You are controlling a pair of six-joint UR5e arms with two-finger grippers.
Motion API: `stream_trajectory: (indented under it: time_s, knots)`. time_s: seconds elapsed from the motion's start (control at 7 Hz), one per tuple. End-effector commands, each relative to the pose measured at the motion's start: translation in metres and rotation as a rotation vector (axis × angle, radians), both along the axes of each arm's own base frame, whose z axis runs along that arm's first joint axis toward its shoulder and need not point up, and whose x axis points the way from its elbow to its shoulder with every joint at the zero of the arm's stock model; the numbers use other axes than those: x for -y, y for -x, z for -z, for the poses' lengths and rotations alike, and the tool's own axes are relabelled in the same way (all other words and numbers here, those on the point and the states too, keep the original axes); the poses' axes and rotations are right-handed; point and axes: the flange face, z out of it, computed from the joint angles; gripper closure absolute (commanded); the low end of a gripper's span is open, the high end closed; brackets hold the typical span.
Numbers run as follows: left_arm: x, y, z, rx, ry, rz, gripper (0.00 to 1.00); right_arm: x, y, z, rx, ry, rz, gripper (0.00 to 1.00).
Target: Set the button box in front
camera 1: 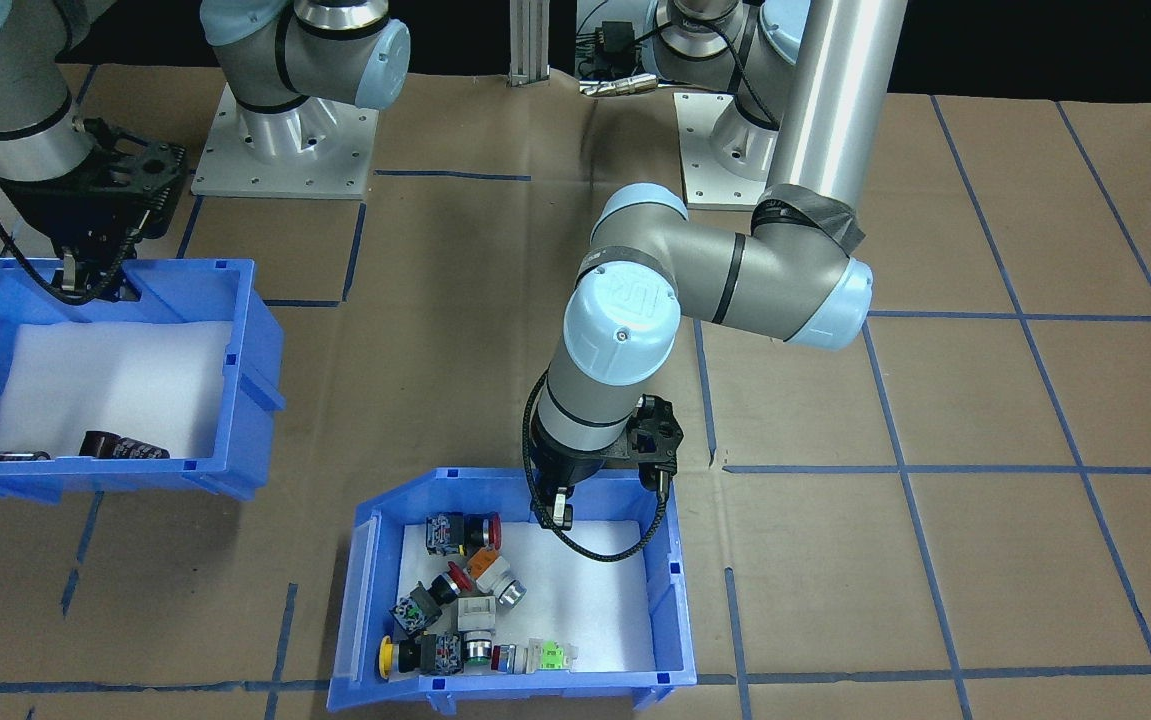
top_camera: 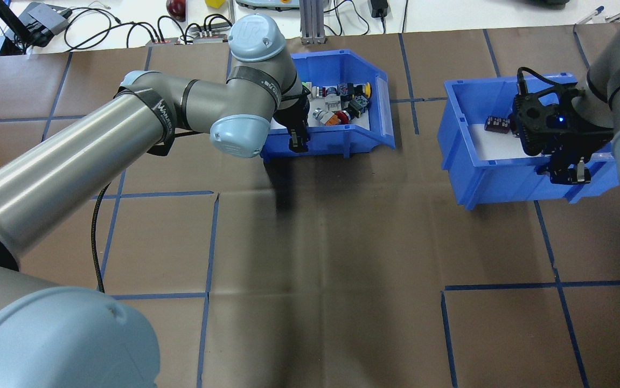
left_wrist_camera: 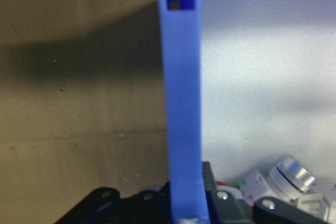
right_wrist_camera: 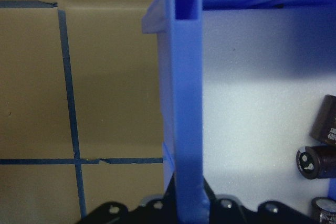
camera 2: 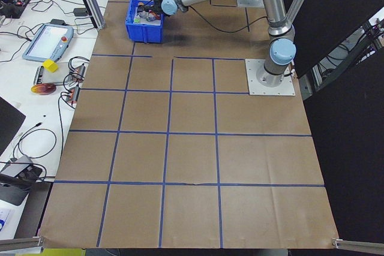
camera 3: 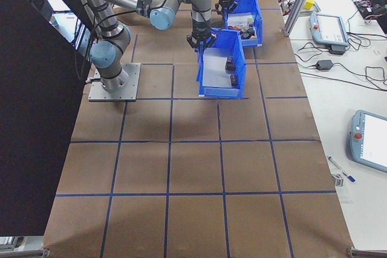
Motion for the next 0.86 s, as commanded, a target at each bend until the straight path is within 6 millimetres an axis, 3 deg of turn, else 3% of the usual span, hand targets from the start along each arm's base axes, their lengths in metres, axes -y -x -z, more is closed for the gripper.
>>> stream_trajectory:
  time_s: [0.0, 0.14, 0.43, 0.57, 0.71]
  knots:
    - [-0.004, -0.002, 0.006, 0.005, -0.015, -0.001, 0.92, -0.017, -0.006, 0.005, 0.001, -0.004, -0.001, 0.93]
    - [-0.006, -0.002, 0.004, 0.001, -0.018, -0.001, 0.92, -0.024, -0.007, 0.006, 0.002, -0.007, 0.002, 0.93]
    - [-0.010, -0.001, 0.002, 0.008, -0.041, -0.005, 0.81, -0.042, -0.012, 0.006, 0.001, -0.008, 0.007, 0.93]
    - [-0.011, -0.003, 0.001, 0.015, -0.050, -0.007, 0.67, -0.055, -0.016, 0.011, 0.003, -0.010, 0.008, 0.93]
    - [-0.011, -0.004, 0.001, 0.016, -0.055, -0.010, 0.37, -0.069, -0.021, 0.014, 0.006, -0.008, 0.046, 0.93]
